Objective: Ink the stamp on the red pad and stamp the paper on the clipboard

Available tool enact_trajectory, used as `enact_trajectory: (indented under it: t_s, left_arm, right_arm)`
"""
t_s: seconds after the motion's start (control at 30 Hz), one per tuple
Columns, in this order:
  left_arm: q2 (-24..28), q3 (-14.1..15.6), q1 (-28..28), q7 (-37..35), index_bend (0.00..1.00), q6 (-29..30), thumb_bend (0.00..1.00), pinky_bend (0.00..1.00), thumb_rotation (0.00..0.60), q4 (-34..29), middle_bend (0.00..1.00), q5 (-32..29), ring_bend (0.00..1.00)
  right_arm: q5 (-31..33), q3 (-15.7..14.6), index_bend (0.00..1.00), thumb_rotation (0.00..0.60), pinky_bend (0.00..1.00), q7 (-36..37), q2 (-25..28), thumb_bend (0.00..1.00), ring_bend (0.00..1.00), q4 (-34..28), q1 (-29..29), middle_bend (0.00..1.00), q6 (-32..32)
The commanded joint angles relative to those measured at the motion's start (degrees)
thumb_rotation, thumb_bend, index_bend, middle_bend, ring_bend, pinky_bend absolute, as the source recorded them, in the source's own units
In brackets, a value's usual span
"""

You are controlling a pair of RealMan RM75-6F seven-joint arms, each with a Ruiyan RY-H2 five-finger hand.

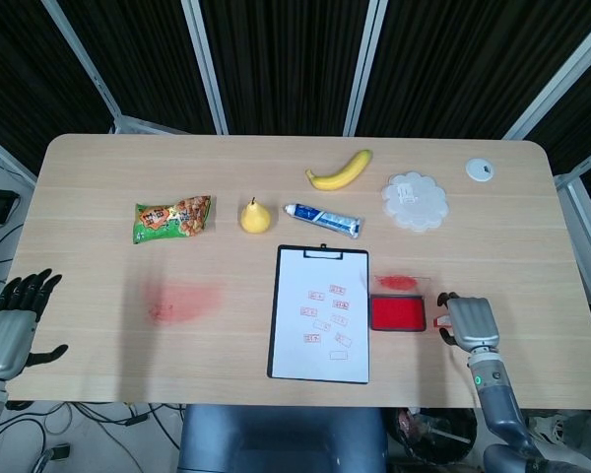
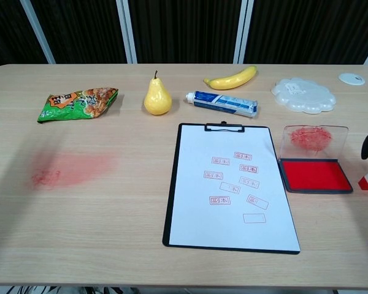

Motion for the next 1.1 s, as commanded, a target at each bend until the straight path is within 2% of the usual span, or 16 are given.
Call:
enact_trajectory:
  t_s: [0.03,0.5,1.1]
  left_arm:
    - [0.01,-0.06,-0.07,0.17,0.00,-0.17,0.02,0.00,0.600,-0.11,0.00,-0.24,0.00]
    - [0.05,-0.09,-0.09,0.35,0.00,-0.33,0.02,0.00,0.600,-0.32,0.00,-0.69,0.00]
    - [0.11,-0.03,-0.13,0.39,0.00,-0.38,0.02,0.00,0.600,-0.44,0.00,-0.76,0.00]
  right_arm:
    - [-0.09,-0.05,0.44,0.600,0.85,0.19,-0.27,0.36,0.83,0.59,0.08,0.44,-0.13]
    - [0.26,-0.05,0.48,0.600,0.84,0.46,-0.58,0.41,0.83,1.50,0.15,0.47,-0.48]
    - [-0.27,-0.18,0.53,0.600,0.85,0.79,-0.81,0.42,0.83,1.82,0.11,0.51,-0.17]
